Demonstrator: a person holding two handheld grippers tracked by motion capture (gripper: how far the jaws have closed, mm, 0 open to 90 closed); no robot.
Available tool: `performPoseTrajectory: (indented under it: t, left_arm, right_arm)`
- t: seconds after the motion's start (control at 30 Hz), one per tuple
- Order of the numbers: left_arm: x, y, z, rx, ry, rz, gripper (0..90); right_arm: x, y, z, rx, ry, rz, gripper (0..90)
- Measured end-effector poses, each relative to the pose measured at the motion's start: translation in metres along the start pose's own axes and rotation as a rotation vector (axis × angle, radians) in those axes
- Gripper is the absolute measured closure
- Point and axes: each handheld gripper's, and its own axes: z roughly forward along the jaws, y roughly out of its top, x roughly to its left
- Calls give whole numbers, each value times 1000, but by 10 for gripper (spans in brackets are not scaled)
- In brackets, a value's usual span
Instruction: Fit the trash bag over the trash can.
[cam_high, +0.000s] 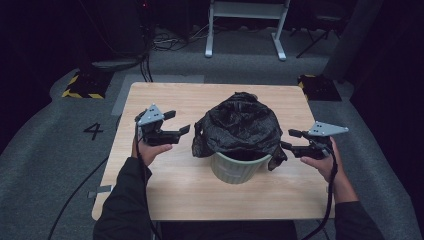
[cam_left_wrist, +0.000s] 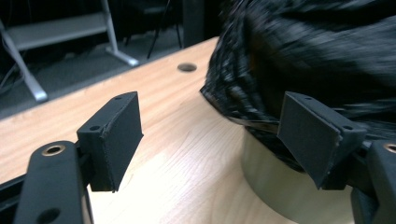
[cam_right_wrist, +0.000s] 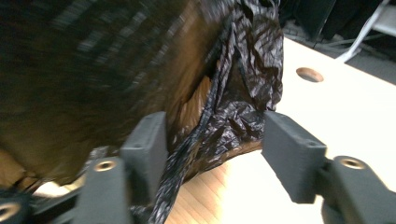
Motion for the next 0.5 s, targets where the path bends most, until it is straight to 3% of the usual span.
performPoseTrajectory:
  t: [0.1,0.2,0.27,0.4,0.5]
  left_arm:
    - [-17,-2,-8,26,-47,56,180]
    - [-41,-6,-10,50,-112,123,162]
    - [-55,-10,-9,68,-142,141,160]
    - [-75,-16,0,99,-157,184,181]
    - [-84,-19,10,145,-98,261,320]
  right_arm:
    - [11,0,-9,-45,41,-11,280]
    - [32,0,-13,-57,85,-58,238]
    - [47,-2,-11,-52,121,-83,209]
    - [66,-7,-1,-22,163,-122,197]
    - [74,-10,8,9,106,-133,279]
